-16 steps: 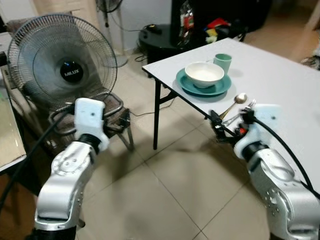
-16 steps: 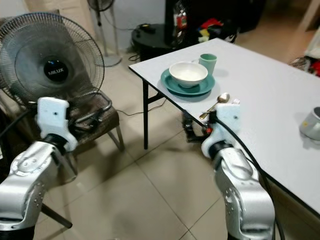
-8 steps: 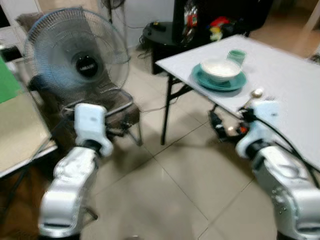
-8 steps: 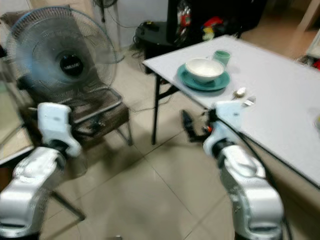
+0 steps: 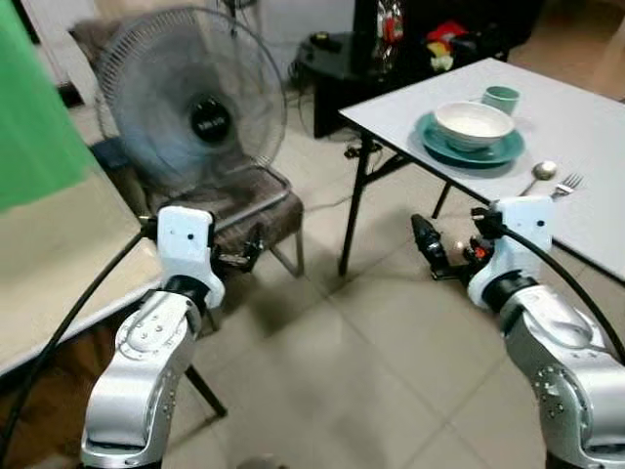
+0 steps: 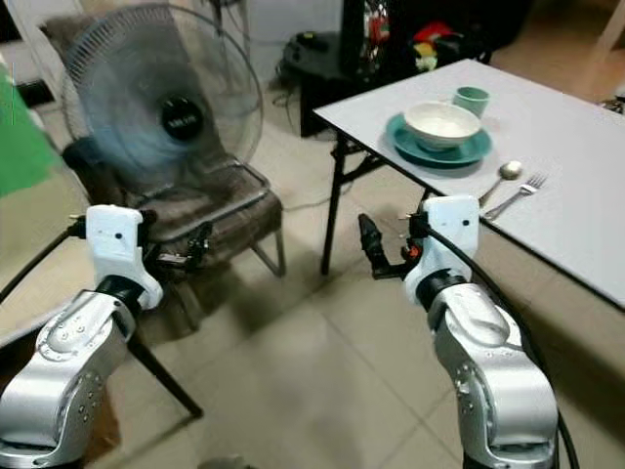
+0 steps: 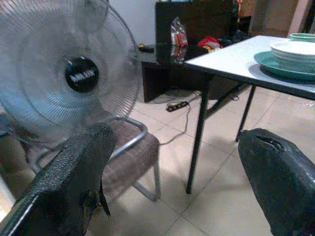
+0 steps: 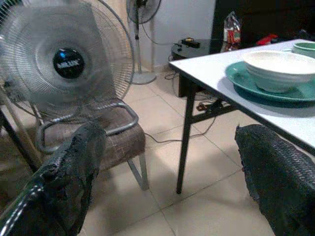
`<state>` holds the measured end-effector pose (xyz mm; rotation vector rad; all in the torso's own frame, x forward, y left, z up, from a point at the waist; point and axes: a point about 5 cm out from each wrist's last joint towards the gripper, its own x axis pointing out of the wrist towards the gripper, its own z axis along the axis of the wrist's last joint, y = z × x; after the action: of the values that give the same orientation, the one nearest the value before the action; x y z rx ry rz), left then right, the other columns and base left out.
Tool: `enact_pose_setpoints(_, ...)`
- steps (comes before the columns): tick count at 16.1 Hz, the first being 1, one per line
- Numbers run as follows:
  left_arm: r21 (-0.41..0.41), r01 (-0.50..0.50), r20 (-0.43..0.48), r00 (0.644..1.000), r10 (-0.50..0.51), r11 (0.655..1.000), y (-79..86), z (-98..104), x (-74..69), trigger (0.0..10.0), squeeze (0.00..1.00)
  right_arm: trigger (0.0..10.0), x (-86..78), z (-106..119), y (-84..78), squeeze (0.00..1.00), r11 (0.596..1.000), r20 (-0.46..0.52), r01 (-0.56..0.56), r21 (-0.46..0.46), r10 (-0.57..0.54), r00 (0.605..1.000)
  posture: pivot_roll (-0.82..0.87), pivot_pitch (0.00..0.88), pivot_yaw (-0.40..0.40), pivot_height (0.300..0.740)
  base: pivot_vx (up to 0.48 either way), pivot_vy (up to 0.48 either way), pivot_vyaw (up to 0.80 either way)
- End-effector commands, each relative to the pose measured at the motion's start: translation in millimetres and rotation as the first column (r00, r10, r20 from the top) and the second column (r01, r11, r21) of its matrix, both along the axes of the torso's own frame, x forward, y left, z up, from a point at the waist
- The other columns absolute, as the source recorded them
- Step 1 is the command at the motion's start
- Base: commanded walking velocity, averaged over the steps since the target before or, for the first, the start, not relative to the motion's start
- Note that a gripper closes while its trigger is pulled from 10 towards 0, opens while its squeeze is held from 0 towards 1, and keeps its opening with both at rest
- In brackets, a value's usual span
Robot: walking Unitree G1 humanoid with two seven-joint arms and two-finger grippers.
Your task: Setting the table
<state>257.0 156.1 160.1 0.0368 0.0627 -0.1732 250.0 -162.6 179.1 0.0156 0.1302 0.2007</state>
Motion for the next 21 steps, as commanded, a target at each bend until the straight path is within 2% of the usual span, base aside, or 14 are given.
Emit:
enact_pose_setpoints(1,0.007,-0.013,0.002,1.0,0.013,1.0,3.9,2.2,-0.3,10.0,0.0,10.0,-0.4,1.3,2.3,0.0,1.0,-0.002,-0.009,0.004,0.009,1.0,0.07,0.0,0.009,0.74,0.0,0.315,0.0)
enact_pose_setpoints(8,0.009,-0.009,0.003,1.0,0.009,1.0,3.0,2.4,-0.9,10.0,0.0,10.0,-0.3,0.7,3.7,0.0,1.0,-0.007,-0.022,0.022,0.022,1.0,0.08,0.0,0.004,0.74,0.0,0.316,0.0)
enact_pose_setpoints(17,0.013,-0.006,0.006,1.0,0.006,1.0,3.1,2.4,-0.3,10.0,0.0,10.0,-0.7,-0.1,10.9,0.0,0.997,-0.005,-0.078,-0.018,0.078,0.997,0.08,0.0,-0.003,0.74,0.0,0.316,0.0)
enact_pose_setpoints(21,0.04,-0.004,-0.002,1.0,0.004,0.999,10.9,3.0,-3.8,10.0,0.0,10.0,-4.1,-7.6,15.5,0.0,0.997,-0.016,-0.076,-0.035,0.075,0.997,0.11,0.0,0.019,0.74,0.0,0.316,0.63)
